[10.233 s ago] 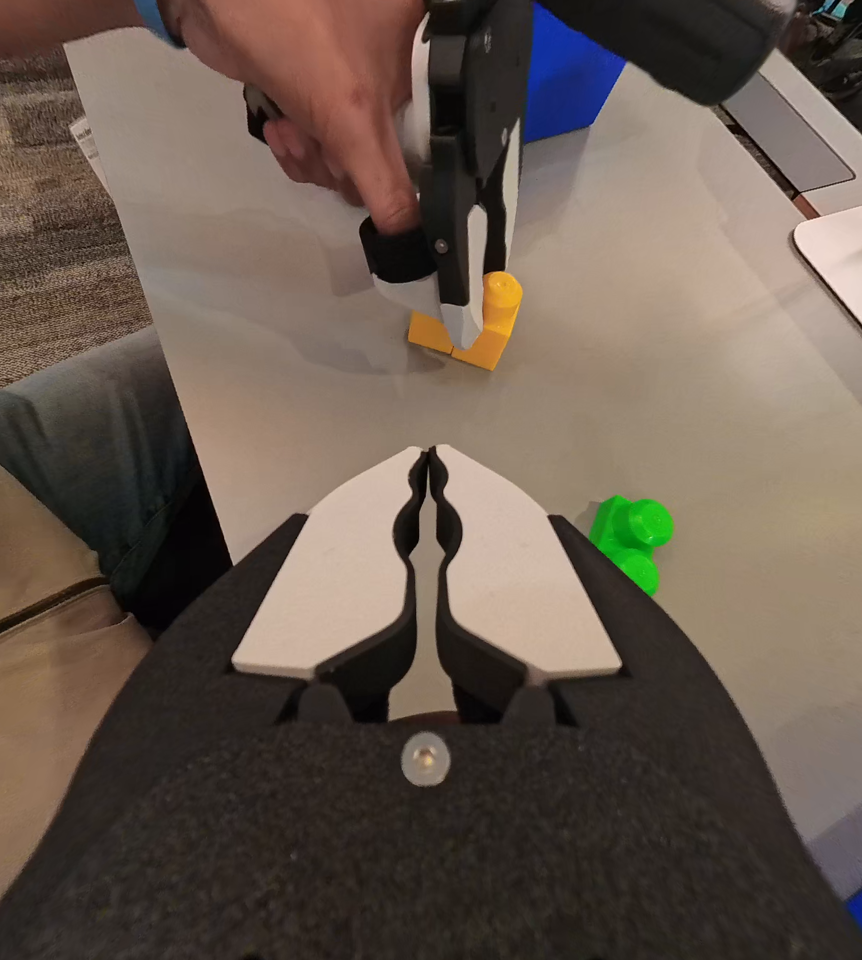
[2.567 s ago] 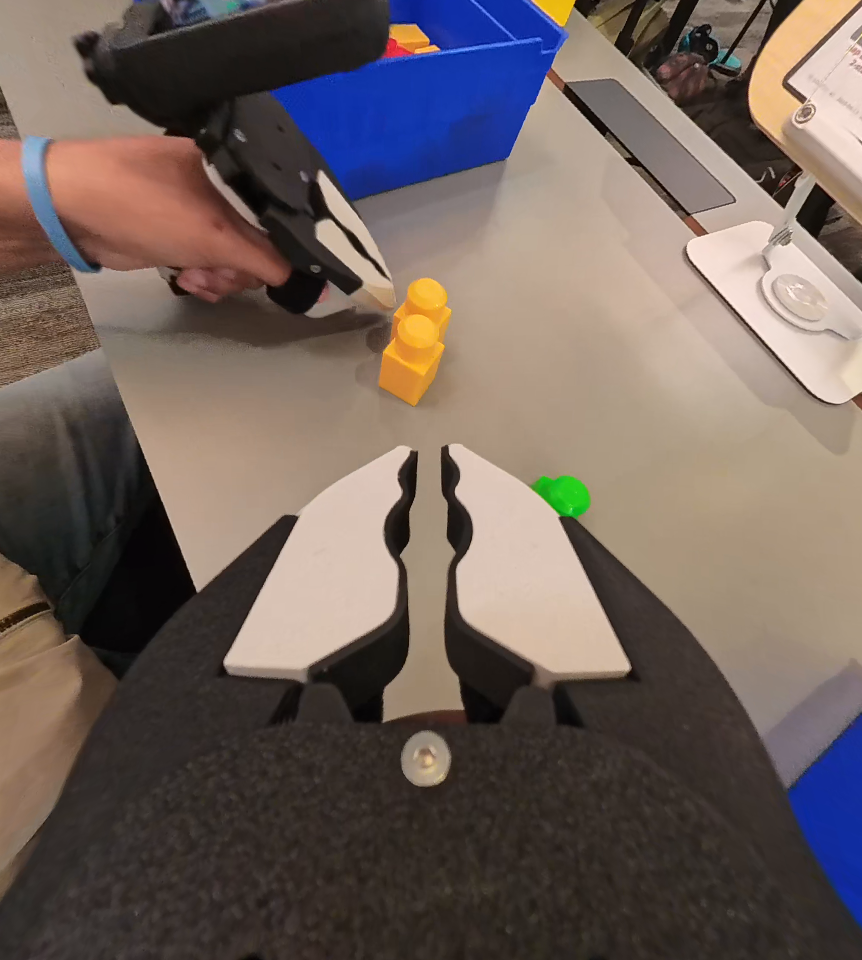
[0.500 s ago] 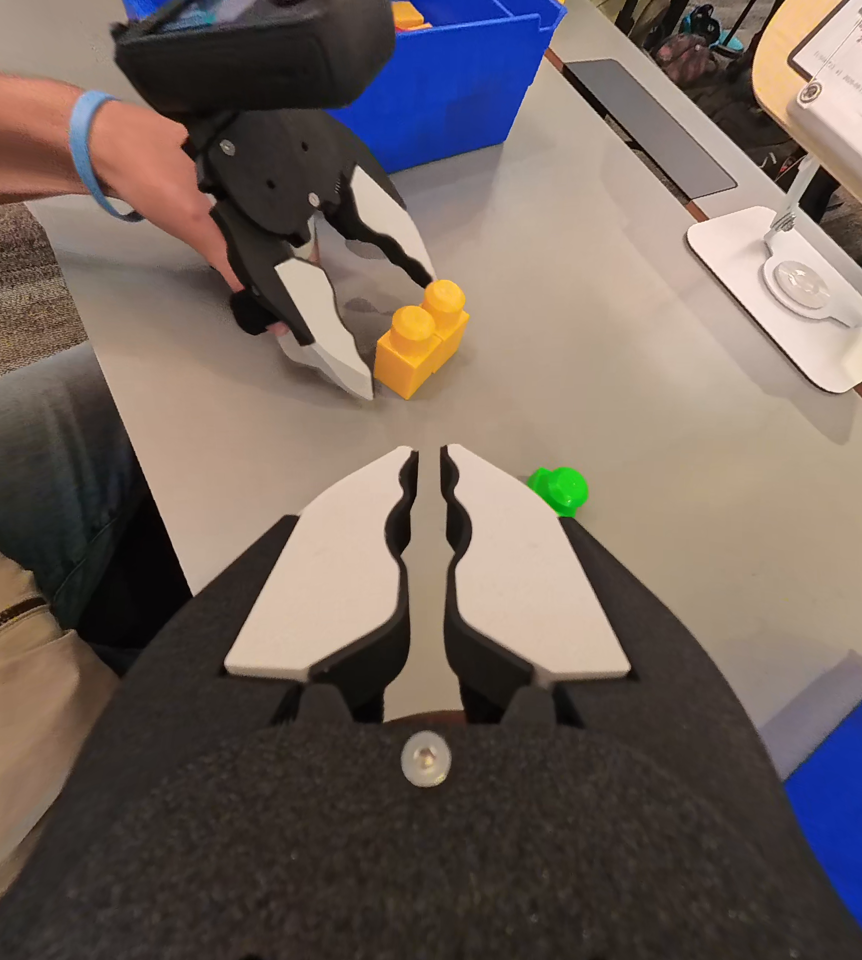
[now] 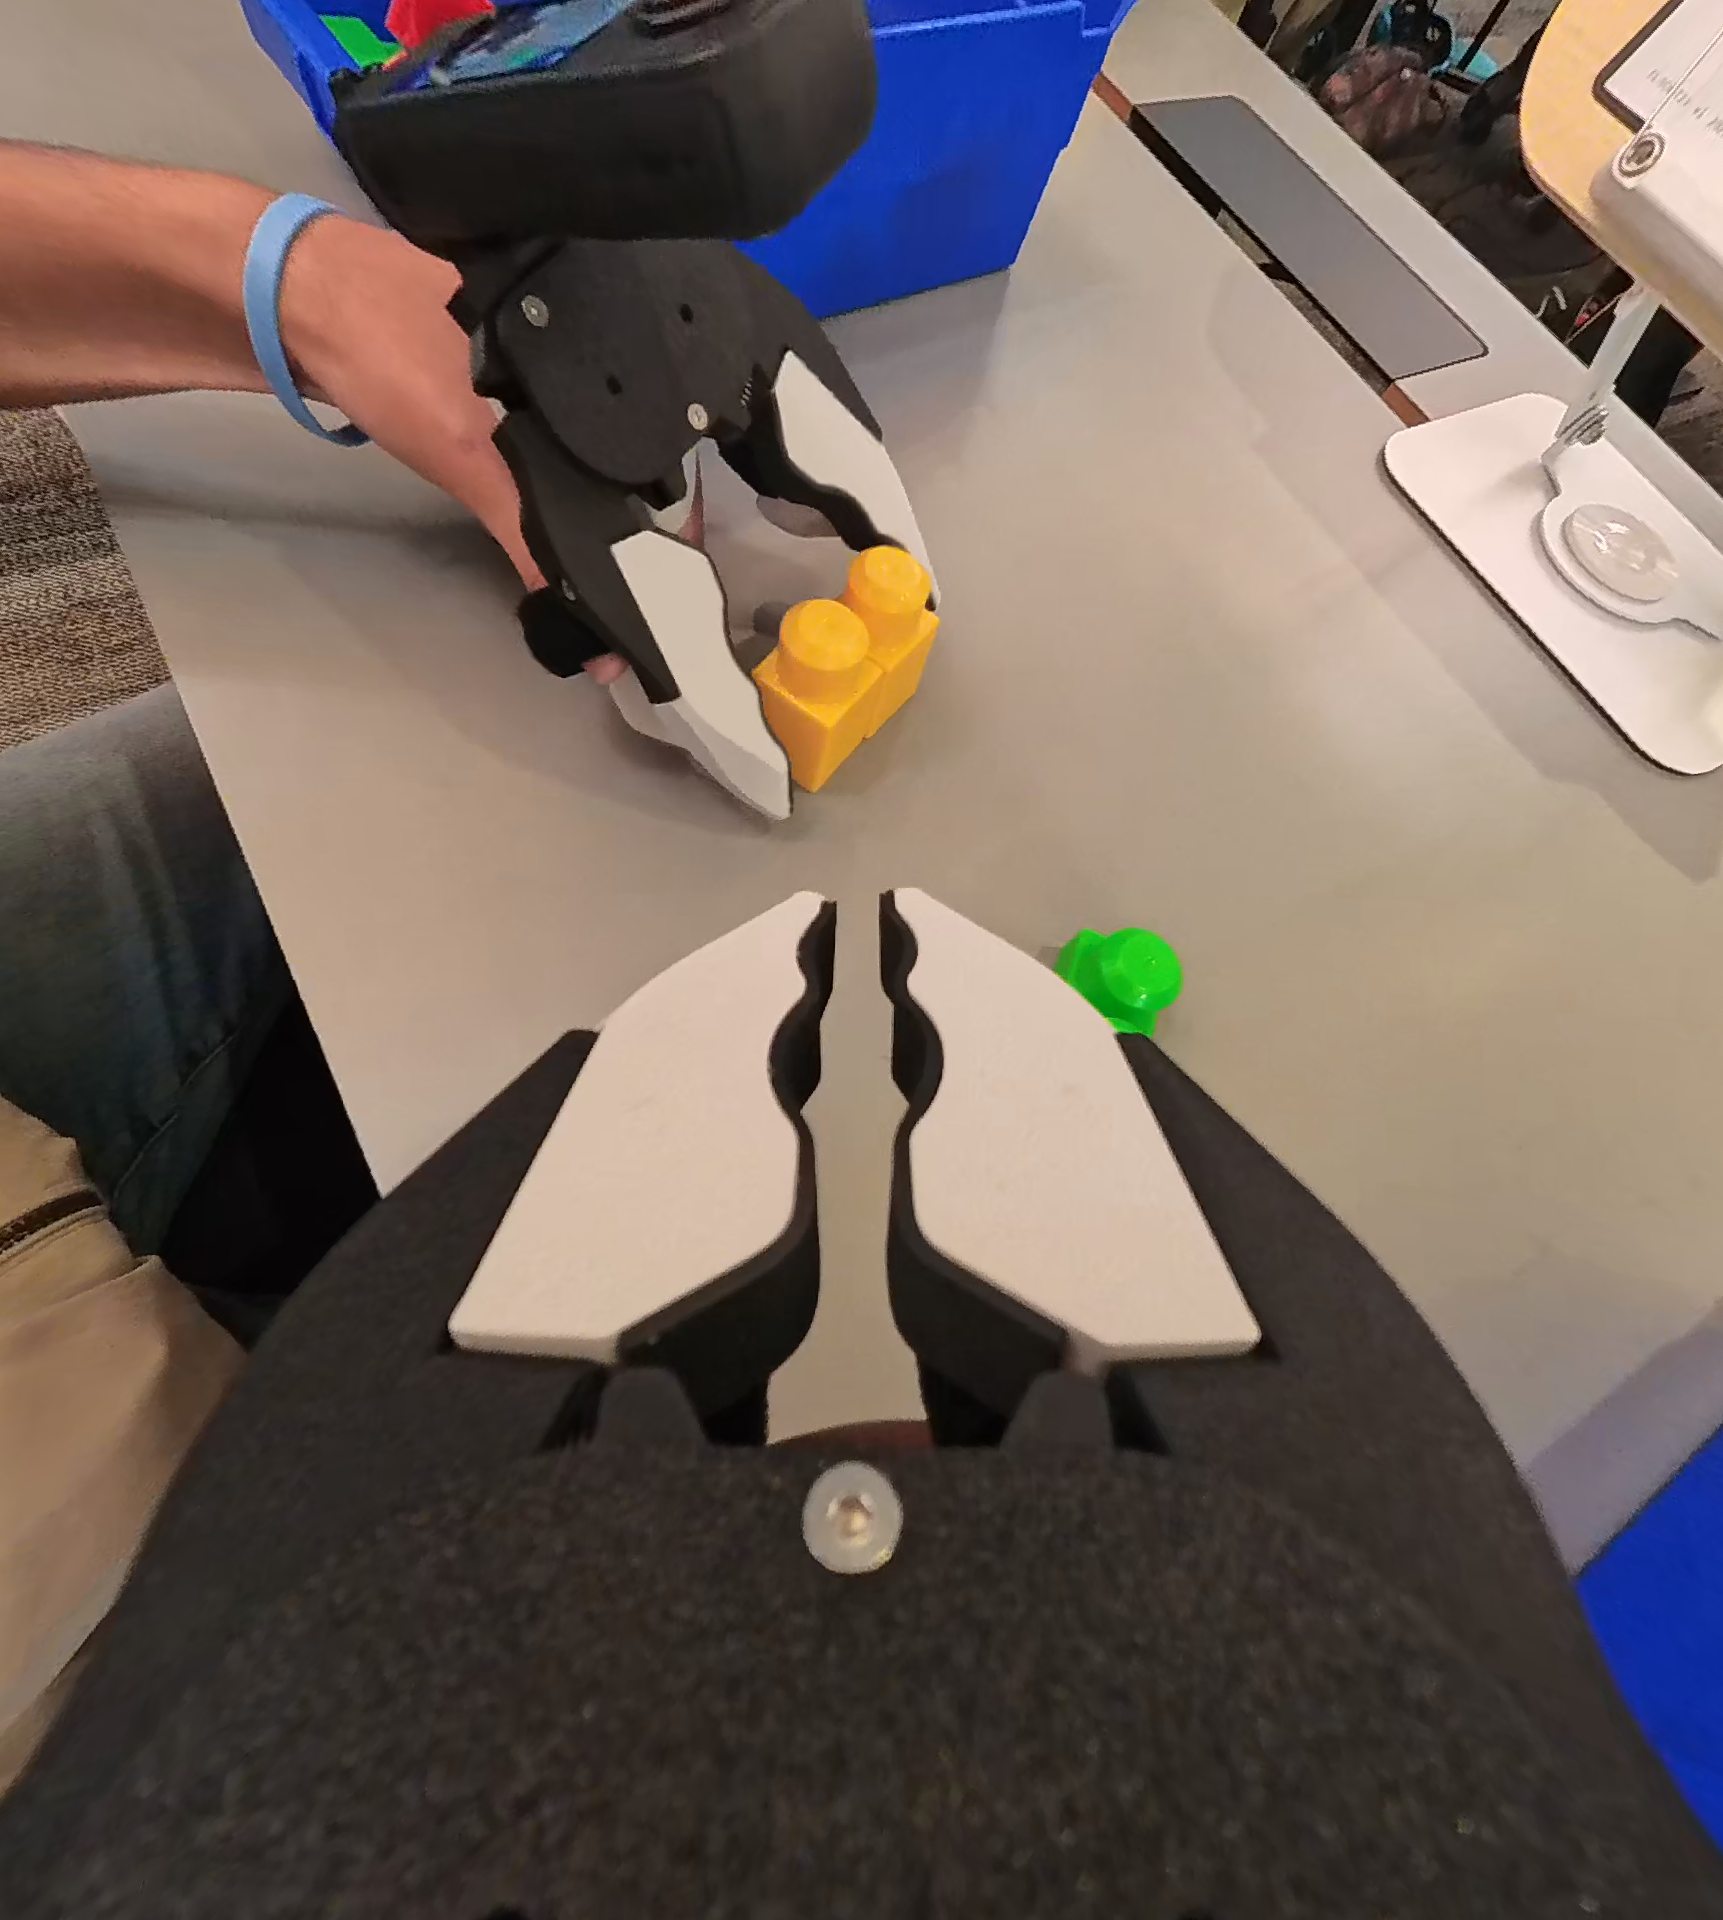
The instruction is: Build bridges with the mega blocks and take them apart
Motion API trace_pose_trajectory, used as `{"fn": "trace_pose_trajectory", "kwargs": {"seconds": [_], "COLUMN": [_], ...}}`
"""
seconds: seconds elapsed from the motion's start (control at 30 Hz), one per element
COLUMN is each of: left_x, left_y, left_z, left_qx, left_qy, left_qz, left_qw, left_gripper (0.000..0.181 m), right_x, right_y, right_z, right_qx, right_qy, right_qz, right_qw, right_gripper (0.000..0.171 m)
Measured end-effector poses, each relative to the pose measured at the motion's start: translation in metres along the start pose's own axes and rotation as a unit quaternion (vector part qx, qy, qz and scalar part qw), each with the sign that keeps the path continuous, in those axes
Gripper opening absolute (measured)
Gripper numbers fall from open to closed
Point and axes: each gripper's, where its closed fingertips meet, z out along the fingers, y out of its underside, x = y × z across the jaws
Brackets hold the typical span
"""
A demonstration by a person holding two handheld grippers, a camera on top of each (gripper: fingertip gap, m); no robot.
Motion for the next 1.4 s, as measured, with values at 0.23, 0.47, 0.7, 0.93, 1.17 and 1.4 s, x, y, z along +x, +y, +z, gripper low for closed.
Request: {"fn": "trace_pose_trajectory", "kwargs": {"seconds": [0.23,0.47,0.7,0.93,1.17,1.4], "left_x": [-0.0005,-0.004,-0.0001,0.0017,0.0021,0.0014], "left_y": [0.0053,0.0068,0.0085,0.0079,0.0086,0.0105], "left_z": [0.0033,0.0054,0.0067,0.0083,0.0099,0.0096], "left_qx": [-0.022,-0.031,-0.04,-0.042,-0.047,-0.051], "left_qy": [0.033,0.049,0.059,0.06,0.058,0.059], "left_qz": [-0.012,-0.035,-0.028,-0.023,-0.019,-0.023], "left_qw": [0.999,0.998,0.997,0.997,0.997,0.997], "left_gripper": [0.097,0.094,0.093,0.093,0.092,0.09], "right_x": [-0.0001,0.0,0.0,-0.0001,0.0004,0.0008], "right_y": [0.0009,0.0019,0.0016,0.0013,0.0007,-0.0001], "right_z": [0.0008,0.0019,0.0013,0.0009,-0.0003,-0.0017], "right_qx": [-0.001,-0.003,-0.002,-0.002,-0.001,0.001], "right_qy": [-0.001,-0.002,-0.001,-0.001,0.0,0.001], "right_qz": [0.0,0.001,0.001,0.001,0.001,0.0], "right_qw": [1.0,1.0,1.0,1.0,1.0,1.0], "right_gripper": [0.008,0.008,0.008,0.008,0.008,0.008]}}
